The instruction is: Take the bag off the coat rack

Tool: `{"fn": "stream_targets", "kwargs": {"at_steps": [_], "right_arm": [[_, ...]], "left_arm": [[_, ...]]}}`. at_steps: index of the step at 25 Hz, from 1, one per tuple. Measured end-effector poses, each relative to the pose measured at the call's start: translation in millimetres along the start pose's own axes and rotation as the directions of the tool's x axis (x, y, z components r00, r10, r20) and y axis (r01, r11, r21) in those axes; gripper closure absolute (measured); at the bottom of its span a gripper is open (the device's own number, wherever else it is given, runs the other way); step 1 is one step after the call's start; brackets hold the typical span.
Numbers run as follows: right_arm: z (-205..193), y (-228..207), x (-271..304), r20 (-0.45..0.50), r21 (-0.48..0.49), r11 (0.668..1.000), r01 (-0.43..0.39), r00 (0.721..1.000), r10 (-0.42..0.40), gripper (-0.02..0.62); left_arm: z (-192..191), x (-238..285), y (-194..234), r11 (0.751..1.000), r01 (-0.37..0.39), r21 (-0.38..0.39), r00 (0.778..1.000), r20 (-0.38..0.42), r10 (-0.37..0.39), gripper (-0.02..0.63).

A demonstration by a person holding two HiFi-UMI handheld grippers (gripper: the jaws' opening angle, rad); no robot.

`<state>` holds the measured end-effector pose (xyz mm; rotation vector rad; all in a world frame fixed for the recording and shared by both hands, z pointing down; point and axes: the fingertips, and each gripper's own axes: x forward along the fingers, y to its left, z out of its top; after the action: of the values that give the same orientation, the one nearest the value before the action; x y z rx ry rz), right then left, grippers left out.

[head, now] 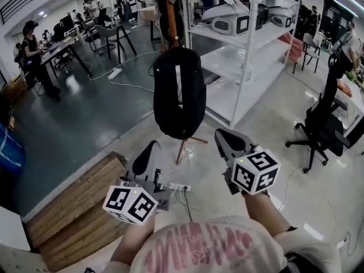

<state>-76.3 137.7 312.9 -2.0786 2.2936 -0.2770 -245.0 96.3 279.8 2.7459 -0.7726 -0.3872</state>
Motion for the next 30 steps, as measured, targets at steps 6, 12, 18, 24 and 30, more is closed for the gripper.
{"fn": "stream_targets", "kwargs": {"at_steps": [6, 12, 18, 24, 30], "right_arm": [[-10.5, -15.7, 18.0, -0.021, 0.002, 1.000, -0.024, 0.999, 0.024, 0.589], [-25.2, -22.2, 34.4, -0.056, 0.038, 0.999, -0.025, 0.998, 0.027, 0.589], [-31.5, -39.6, 52.0, -0.066, 0.065, 0.998, 0.000, 0.998, 0.005, 0.589], [-30.7, -53.6, 95.2, -0.079, 0.069, 0.998, 0.000, 0.997, 0.005, 0.589], [-34.0, -73.7, 148.9, -0.109, 0.066, 0.998, 0.007, 0.994, 0.001, 0.589]], "left_arm": [[-17.6, 10.3, 10.5, 0.999, -0.039, 0.001, 0.999, -0.015, 0.039, 0.603], [-23.2, 13.9, 28.2, 0.997, -0.070, -0.017, 0.997, -0.039, 0.069, 0.603], [-34.4, 32.8, 43.4, 0.997, -0.075, -0.018, 0.994, -0.081, 0.073, 0.603], [-37.4, 63.1, 75.7, 0.996, -0.080, -0.031, 0.992, -0.097, 0.076, 0.603], [-47.6, 102.3, 118.0, 0.994, -0.094, -0.063, 0.989, -0.119, 0.086, 0.603]]}}
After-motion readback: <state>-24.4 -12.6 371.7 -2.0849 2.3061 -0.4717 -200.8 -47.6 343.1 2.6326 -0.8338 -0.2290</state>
